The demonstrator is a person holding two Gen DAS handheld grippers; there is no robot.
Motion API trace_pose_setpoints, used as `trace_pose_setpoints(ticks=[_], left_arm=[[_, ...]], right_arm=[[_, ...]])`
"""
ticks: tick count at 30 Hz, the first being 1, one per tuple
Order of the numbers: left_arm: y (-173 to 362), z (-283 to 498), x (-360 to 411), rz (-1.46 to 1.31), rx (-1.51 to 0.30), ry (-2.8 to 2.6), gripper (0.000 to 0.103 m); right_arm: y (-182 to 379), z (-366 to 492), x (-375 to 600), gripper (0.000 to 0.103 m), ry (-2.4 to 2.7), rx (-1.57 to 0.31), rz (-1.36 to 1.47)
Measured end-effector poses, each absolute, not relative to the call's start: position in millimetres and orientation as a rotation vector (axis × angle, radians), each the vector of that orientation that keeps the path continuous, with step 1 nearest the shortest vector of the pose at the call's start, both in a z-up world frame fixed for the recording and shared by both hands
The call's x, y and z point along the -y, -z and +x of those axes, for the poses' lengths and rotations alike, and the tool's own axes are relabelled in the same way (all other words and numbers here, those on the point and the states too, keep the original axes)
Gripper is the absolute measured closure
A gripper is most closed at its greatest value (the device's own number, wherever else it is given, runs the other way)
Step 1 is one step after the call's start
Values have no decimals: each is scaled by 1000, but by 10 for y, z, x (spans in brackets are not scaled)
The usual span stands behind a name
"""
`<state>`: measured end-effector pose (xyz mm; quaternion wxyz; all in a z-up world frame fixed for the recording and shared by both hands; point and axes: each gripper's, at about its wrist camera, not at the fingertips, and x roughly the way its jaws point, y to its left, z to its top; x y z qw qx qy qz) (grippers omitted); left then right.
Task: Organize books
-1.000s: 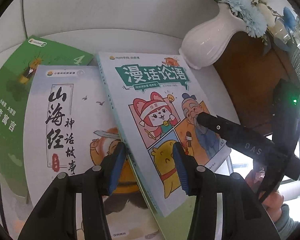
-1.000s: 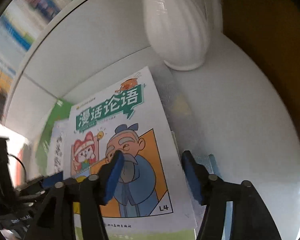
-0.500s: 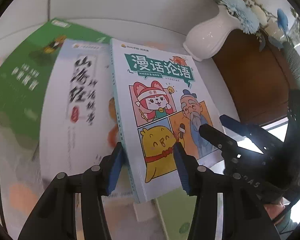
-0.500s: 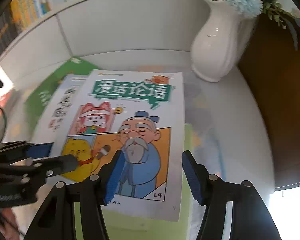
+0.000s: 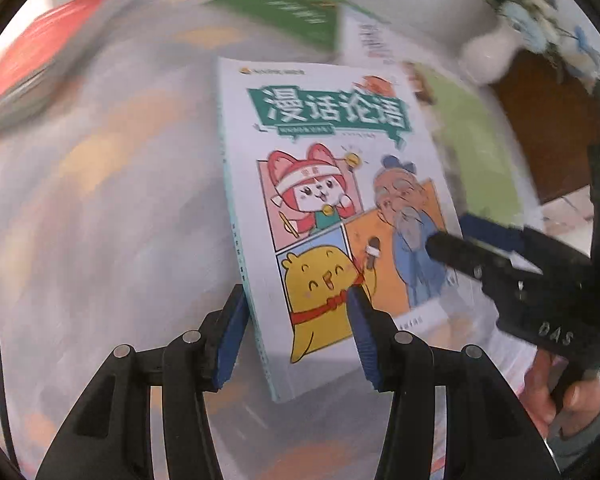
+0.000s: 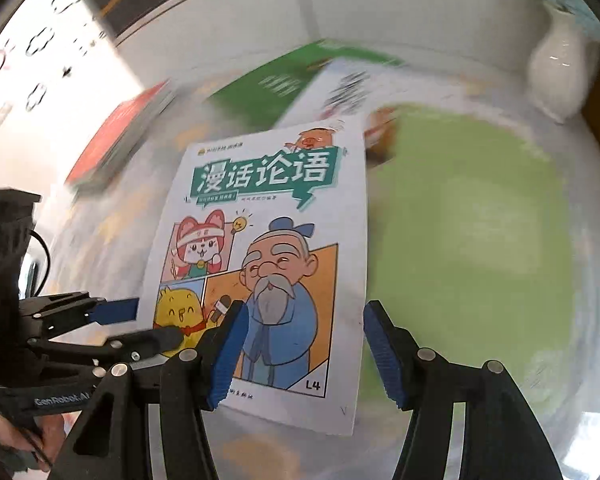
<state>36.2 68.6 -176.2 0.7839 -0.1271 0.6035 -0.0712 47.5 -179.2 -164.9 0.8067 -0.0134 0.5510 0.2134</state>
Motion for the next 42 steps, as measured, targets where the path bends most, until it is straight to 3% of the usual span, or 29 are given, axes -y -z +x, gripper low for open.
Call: trace_pose_setpoints(ticks=[9,13,18,23,26,30,32,37,42], left_arm=[[1792,93,-1269,-289,-1346,80,57],[1802,83,-1098,-254,-1338,202,57],[1760,68,-961,-224,-1315,262,57],[1358,5,-1239,-520,-1186,439,57],[1256,71,-1291,-664,-1123,532,57],[1573,235,-1092,-472,-1207,394,57],[1661,228,-1138,-525,-1228,414,57],[1695,266,-1055,-555,-1216,414,57],[1736,408,-1157,-774,-1219,485,57]], right_arm=[[1801,118,1332,46,-505,-1266,28],[1890,-88,1492,50,-458,-1280,151],[1854,-268,1428,50,-397,-1233,68],[1867,-276,1575,50,-346,-1213,150],[1863,-271,1685,48,-340,-1215,231],[1856,-286,1679,45,-329,-1208,246],[1854,-294,1648,44,-325,-1204,238],[1868,-260,1547,32,-335,-1204,241],[1878,-194,1591,27,-353,-1229,306]])
